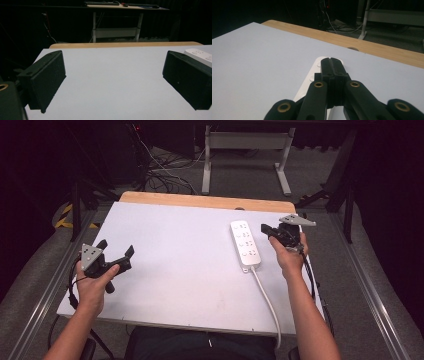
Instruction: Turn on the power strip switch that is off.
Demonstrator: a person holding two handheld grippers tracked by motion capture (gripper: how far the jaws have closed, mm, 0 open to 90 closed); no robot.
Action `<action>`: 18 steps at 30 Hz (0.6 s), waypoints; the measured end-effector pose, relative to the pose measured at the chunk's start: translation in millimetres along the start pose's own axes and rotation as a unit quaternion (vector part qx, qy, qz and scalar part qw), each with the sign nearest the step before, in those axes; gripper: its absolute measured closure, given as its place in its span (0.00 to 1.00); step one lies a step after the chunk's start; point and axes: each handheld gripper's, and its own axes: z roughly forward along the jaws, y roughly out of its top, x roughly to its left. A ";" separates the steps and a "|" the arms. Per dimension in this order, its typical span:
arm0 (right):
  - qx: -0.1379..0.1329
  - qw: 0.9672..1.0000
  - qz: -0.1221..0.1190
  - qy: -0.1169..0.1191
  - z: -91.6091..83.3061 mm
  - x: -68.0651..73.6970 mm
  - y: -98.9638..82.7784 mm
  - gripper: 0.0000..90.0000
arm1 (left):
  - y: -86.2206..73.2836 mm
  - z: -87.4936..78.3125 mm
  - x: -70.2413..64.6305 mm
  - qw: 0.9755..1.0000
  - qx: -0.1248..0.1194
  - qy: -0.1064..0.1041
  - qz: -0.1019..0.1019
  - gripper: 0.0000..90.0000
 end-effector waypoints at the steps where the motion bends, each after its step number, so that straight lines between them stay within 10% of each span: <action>1: 0.002 1.000 -0.001 0.000 2.8 1.2 0.7 1.00 | 0.0 0.0 0.0 1.000 0.000 0.000 0.000 0.06; 18: 0.042 0.999 -0.012 0.018 45.2 11.8 6.3 1.00 | -0.3 -0.9 -0.3 1.000 0.001 0.001 0.003 0.06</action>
